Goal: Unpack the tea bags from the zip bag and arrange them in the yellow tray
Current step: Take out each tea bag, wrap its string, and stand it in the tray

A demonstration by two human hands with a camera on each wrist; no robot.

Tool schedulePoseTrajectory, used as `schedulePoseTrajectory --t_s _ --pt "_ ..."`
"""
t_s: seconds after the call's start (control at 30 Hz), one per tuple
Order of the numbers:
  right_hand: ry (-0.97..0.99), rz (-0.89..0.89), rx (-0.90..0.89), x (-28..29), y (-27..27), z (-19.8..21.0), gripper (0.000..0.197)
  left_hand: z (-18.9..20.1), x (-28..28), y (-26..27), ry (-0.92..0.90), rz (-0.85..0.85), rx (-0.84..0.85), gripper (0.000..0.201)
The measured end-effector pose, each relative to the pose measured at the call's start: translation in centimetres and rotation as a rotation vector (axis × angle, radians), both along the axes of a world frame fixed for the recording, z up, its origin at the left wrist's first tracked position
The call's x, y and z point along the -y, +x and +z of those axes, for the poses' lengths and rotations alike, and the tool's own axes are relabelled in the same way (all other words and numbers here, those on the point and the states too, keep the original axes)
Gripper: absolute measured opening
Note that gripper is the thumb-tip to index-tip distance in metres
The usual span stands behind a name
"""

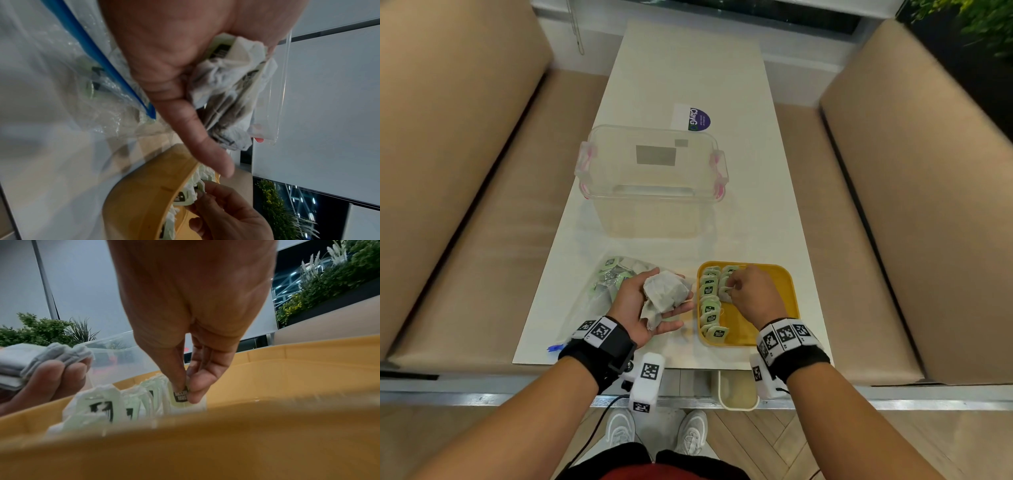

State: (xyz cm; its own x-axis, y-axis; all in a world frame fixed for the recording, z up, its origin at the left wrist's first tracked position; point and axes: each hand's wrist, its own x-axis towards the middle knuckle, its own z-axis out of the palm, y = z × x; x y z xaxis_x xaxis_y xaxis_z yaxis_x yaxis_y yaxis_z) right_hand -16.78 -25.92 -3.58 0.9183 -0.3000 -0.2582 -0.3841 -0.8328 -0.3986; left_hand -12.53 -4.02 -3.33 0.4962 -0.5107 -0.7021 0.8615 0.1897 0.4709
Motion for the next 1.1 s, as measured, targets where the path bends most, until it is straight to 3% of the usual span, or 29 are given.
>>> schedulePoseTrajectory --t_s 0.27,0.47,0.6,0.8,0.9,1.1 --pt "0.073 -0.100 0.077 1.1 -0.4 0.1 0.034 -0.1 0.0 0.1 0.000 0.000 -0.003 0.049" --pt "0.067 -0.152 0.148 1.3 -0.6 1.4 0.031 -0.1 0.1 0.1 0.011 -0.005 0.003 0.049" --pt "0.146 -0.029 0.287 -1.9 -0.5 4.1 0.021 -0.1 0.3 0.0 0.015 -0.001 -0.003 0.047" --pt "0.281 0.281 0.177 -8.8 0.5 5.9 0.043 -0.4 0.7 -0.2 -0.007 0.090 -0.010 0.030" --pt "0.263 0.267 0.128 -10.0 1.2 5.4 0.044 -0.3 1.0 -0.3 -0.025 0.127 -0.011 0.029" --pt "0.291 0.218 0.168 -10.4 1.7 4.8 0.020 -0.4 1.0 -0.1 -0.084 0.129 -0.027 0.035"
